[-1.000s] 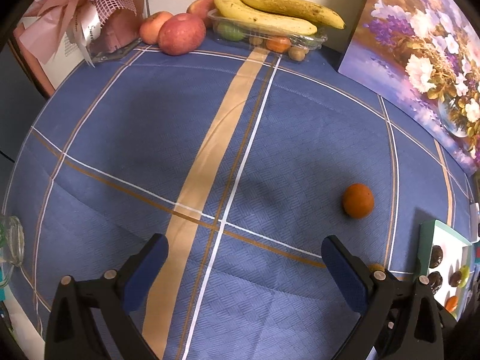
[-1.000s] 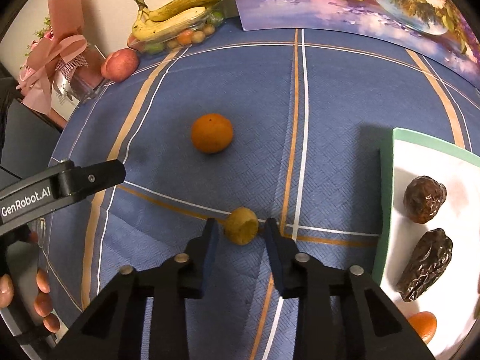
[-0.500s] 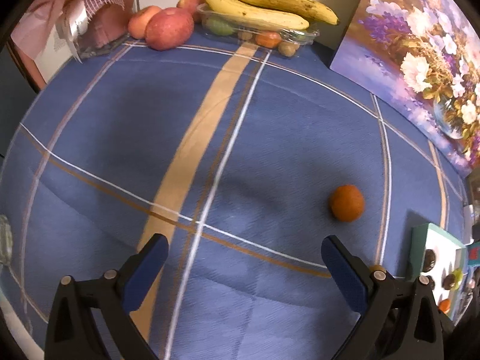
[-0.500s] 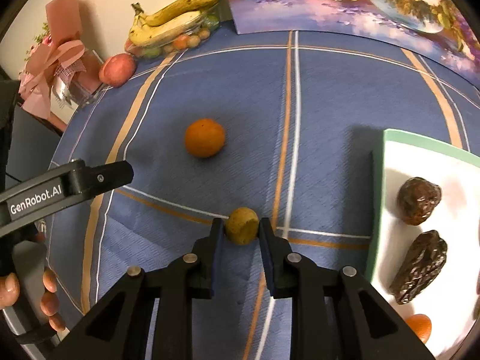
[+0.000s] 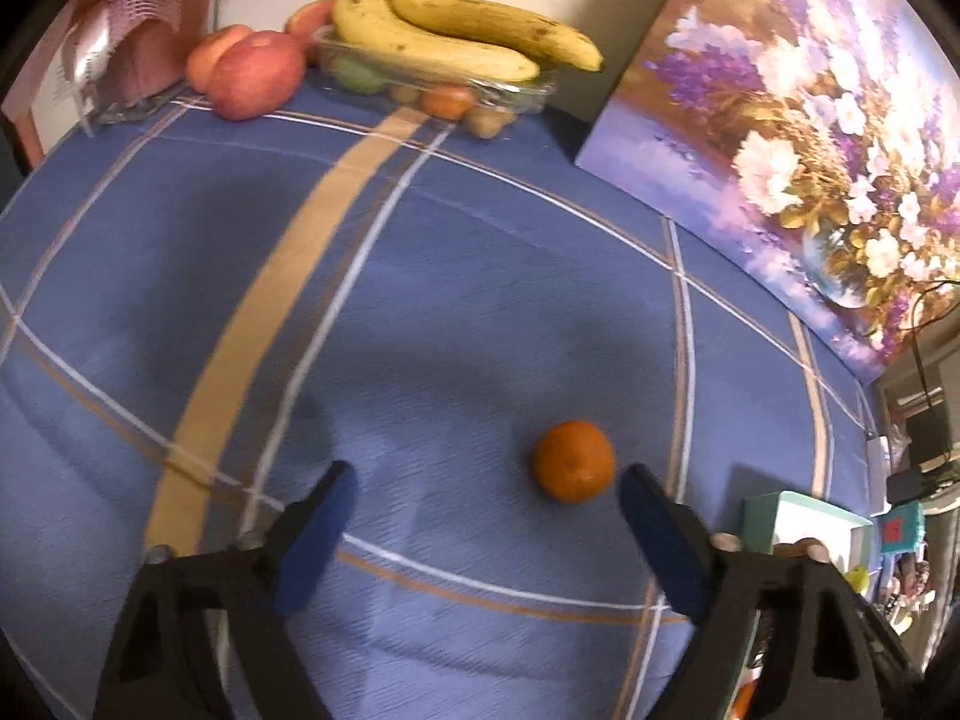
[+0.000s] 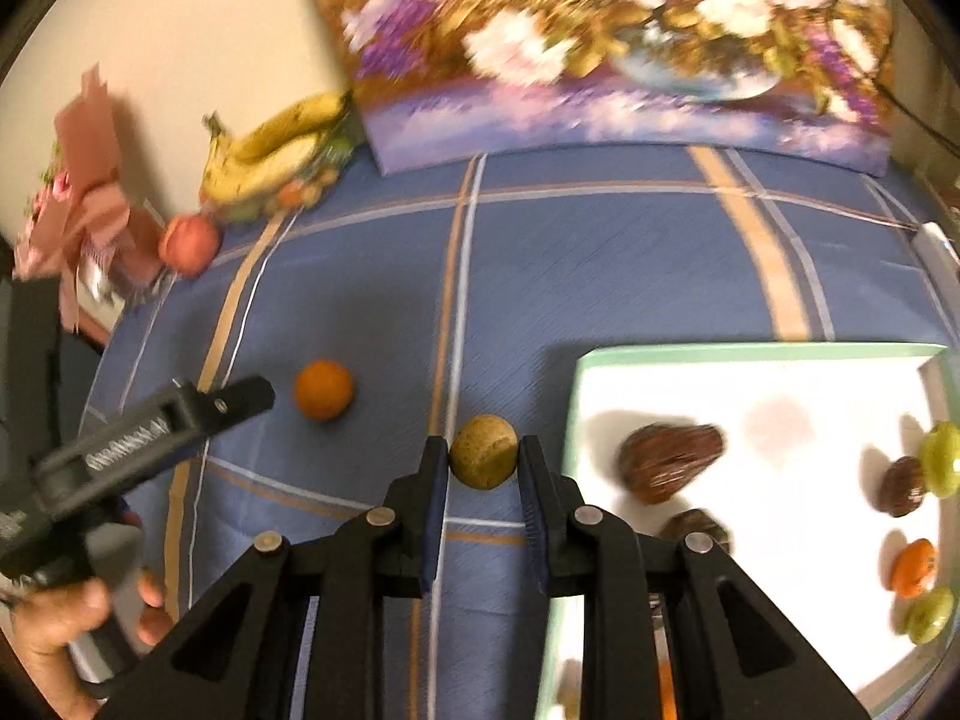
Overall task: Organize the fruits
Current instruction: 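Close left tool on the tangerine while right tool grasps the tan fruit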
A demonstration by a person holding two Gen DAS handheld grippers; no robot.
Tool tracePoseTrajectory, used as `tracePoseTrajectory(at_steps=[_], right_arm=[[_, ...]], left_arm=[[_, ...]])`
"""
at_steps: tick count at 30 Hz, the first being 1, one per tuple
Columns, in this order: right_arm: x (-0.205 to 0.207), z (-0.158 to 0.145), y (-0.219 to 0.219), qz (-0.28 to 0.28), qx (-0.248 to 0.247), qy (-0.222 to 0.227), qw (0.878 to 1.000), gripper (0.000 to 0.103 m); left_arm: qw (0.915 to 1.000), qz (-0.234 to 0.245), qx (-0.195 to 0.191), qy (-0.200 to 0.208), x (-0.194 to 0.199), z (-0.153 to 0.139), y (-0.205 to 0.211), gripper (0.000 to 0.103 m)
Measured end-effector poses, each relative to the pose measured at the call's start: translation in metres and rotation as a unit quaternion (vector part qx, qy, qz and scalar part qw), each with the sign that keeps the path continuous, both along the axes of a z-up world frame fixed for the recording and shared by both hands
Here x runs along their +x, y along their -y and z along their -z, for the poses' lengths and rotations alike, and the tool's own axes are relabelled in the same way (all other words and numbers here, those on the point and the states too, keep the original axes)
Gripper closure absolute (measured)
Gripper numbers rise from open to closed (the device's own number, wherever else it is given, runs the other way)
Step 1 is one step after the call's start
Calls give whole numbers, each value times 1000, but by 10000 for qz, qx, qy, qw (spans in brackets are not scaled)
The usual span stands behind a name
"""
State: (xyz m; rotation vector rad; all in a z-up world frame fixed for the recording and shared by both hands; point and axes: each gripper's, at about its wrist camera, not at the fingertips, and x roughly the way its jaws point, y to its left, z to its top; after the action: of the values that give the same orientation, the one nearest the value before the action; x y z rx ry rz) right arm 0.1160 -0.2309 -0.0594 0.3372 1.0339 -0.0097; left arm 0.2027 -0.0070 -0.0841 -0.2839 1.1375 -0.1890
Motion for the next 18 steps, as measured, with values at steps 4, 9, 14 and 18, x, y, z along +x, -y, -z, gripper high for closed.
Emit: tracePoseTrajectory(at_steps=[4,9,14,18], right_arm=[[-1,-13,12,113,25,129,9998,79],[-2,-18,15,90,71,183,9998,79],[-3,-15,17,99,132,168,9997,78],[-4,-14,20,137,165,165,9996,79]], left_arm=[[9998,138,-61,120,0,2,12,35],[9994,254,-4,215,3,6,25,39],[9992,339,11,194,6,8,33,50],[9993,326,-75,186,6,8,36,56]])
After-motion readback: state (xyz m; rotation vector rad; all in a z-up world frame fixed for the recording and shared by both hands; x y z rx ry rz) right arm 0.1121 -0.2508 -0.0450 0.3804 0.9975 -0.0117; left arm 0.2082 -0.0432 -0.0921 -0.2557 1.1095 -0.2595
